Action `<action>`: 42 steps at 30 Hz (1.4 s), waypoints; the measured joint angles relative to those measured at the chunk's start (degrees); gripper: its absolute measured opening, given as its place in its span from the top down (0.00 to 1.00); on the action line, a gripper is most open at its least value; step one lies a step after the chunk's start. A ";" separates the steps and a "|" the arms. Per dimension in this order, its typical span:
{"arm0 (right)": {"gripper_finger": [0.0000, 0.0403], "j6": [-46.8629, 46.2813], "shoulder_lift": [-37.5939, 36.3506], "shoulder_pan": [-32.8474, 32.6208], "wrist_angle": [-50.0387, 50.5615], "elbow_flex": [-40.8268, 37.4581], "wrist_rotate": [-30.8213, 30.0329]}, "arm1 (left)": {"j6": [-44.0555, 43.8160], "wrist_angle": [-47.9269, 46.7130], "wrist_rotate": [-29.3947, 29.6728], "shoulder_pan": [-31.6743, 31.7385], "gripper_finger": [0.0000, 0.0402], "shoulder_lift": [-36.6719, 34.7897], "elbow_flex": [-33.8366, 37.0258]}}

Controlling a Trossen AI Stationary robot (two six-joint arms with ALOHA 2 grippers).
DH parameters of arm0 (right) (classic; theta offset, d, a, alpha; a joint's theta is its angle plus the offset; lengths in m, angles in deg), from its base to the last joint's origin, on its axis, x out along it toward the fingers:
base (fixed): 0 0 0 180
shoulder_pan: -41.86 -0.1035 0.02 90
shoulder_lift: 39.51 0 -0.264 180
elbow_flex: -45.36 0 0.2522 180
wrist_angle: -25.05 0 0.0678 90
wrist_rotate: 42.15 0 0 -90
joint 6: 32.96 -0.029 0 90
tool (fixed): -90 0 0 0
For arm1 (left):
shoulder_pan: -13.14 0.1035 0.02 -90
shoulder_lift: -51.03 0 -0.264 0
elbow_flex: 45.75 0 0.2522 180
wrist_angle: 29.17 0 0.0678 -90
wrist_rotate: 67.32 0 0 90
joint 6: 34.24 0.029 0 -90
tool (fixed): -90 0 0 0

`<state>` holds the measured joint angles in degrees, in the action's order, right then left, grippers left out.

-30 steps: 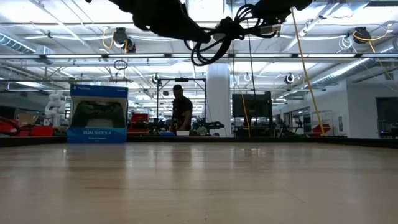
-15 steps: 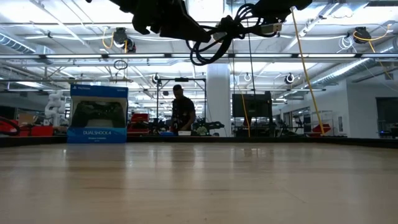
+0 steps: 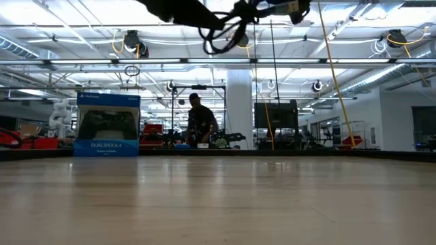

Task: Pick and place USB-C Cables
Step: Put the black cable into the blue basket

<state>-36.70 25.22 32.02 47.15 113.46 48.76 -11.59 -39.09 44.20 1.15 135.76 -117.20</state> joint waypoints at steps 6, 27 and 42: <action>0.45 0.74 -1.31 -1.60 -2.63 0.02 -5.07 | -2.82 -7.54 2.76 -3.62 0.92 -5.85 -0.07; 0.32 1.45 -3.82 -3.79 1.52 0.02 -5.63 | -29.80 -63.53 5.69 -16.42 0.92 -14.64 -20.90; 0.32 2.39 -3.80 -3.76 6.89 0.02 -5.63 | -54.49 -93.98 -13.38 -23.09 0.92 -3.02 -40.13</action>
<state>-34.31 21.42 28.25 54.04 113.49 43.14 -66.08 -133.07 30.82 -21.94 132.73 -157.33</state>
